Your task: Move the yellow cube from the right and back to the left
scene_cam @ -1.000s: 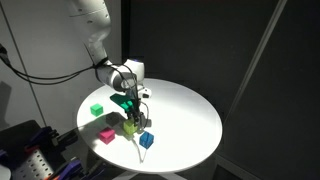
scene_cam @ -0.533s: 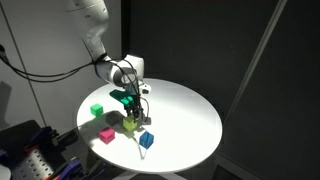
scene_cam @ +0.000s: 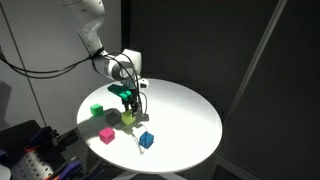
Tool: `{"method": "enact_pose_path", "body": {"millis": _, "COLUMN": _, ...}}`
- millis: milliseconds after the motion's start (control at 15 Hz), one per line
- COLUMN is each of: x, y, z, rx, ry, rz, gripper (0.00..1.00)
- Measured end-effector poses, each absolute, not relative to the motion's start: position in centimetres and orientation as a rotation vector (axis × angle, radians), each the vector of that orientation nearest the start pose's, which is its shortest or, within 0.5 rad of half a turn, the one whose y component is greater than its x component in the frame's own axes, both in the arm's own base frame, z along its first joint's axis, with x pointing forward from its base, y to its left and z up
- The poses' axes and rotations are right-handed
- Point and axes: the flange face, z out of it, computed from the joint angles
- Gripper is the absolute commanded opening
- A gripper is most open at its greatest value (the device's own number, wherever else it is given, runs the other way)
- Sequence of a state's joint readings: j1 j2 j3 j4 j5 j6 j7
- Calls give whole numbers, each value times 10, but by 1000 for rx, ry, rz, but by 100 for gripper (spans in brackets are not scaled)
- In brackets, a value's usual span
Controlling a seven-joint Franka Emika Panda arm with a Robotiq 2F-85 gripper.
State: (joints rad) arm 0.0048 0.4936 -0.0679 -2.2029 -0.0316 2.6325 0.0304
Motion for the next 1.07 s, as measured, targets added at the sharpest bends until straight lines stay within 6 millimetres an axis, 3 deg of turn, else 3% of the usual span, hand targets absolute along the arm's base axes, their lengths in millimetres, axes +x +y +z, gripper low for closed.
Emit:
{"method": "enact_pose_path", "body": {"millis": 667, "x": 547, "y": -1, "z": 167, "rx": -3179, "ry": -20, "rz": 59, "gripper": 32}}
{"method": "enact_pose_path", "body": {"millis": 1067, "x": 537, "y": 15, "z": 172, "rx": -3169, "ry": -129, "rz": 75, "gripper": 32}}
